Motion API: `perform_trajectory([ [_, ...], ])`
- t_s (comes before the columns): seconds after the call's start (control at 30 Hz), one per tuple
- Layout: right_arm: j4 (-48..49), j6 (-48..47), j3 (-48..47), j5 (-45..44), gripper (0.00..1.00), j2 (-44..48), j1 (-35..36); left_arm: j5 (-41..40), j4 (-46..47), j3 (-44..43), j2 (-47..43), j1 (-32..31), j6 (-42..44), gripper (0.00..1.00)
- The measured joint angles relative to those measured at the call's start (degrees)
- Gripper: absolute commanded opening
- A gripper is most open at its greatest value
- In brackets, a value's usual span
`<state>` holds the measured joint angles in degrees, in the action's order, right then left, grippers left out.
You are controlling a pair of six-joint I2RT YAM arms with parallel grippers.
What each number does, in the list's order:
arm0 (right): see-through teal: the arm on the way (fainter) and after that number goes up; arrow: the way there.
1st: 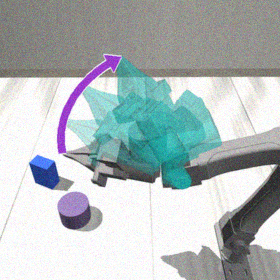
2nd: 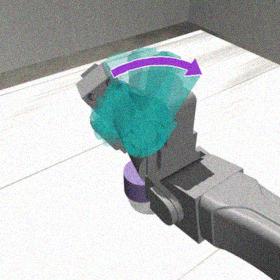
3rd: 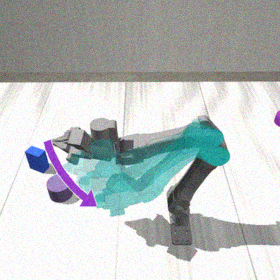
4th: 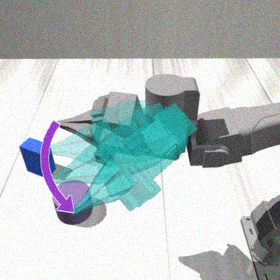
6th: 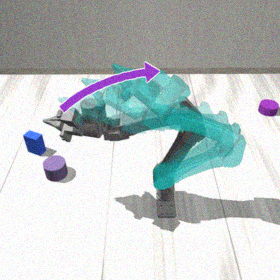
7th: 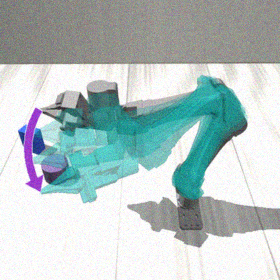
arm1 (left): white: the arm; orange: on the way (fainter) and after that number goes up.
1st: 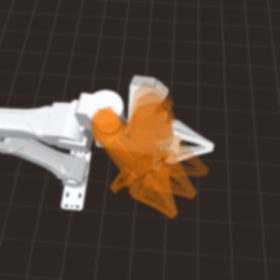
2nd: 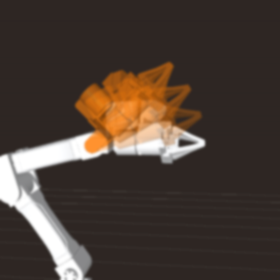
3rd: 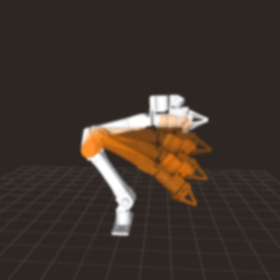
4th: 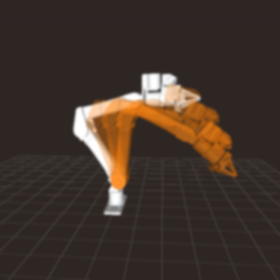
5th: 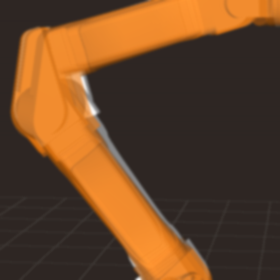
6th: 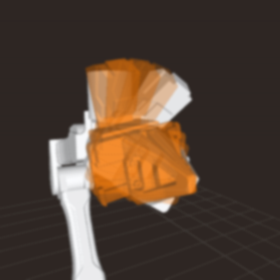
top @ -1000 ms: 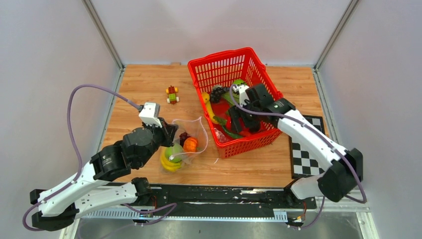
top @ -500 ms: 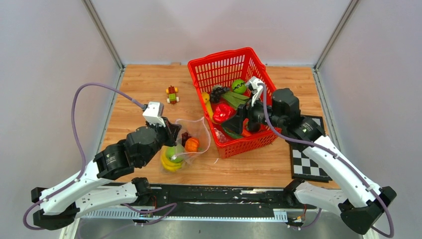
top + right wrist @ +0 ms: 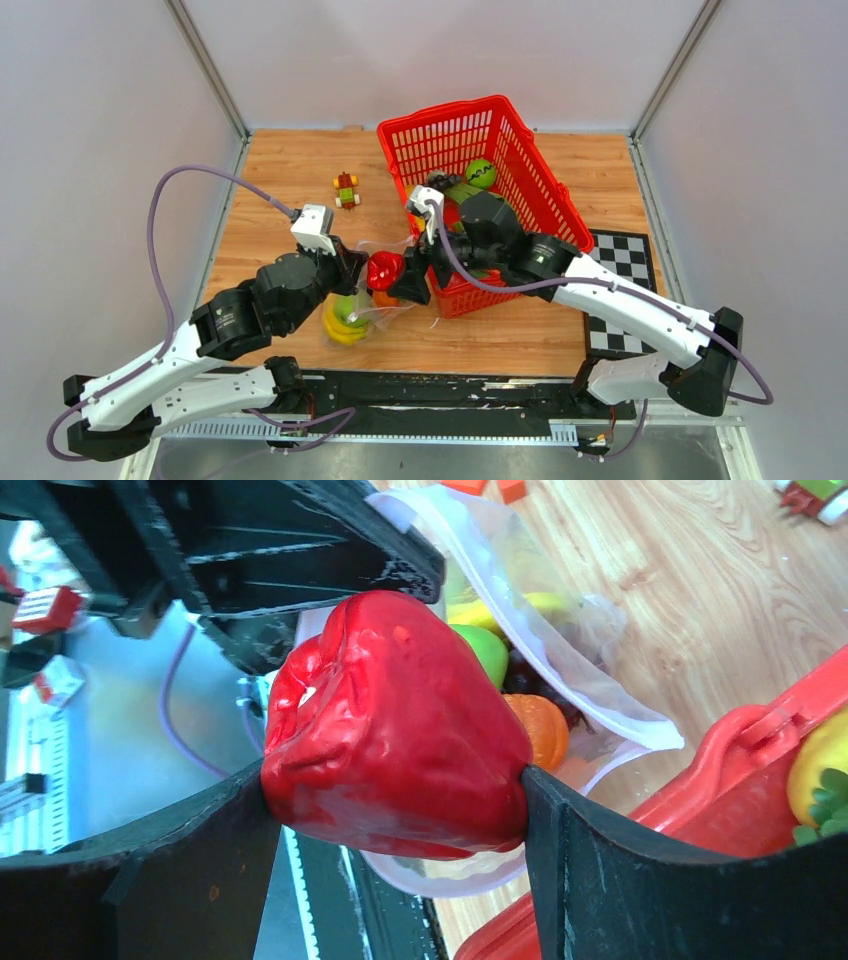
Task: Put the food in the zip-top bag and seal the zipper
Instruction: Place the fake vegetable in the zipper food storage bag.
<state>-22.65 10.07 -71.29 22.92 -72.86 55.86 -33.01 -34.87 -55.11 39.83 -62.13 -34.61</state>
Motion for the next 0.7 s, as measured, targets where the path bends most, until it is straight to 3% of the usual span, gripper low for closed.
perform_trajectory([
  [0.43, -1.46, -5.77, -3.02, -23.32, 0.52, -5.05, 5.90, -0.02, -0.33, -0.07, -1.11, 0.00, -0.11, 0.00],
  [0.7, -0.50, -8.41, -4.85, -27.19, 0.92, -8.28, 8.44, -1.70, -3.39, -2.10, -1.25, 0.00, -1.18, 0.00],
])
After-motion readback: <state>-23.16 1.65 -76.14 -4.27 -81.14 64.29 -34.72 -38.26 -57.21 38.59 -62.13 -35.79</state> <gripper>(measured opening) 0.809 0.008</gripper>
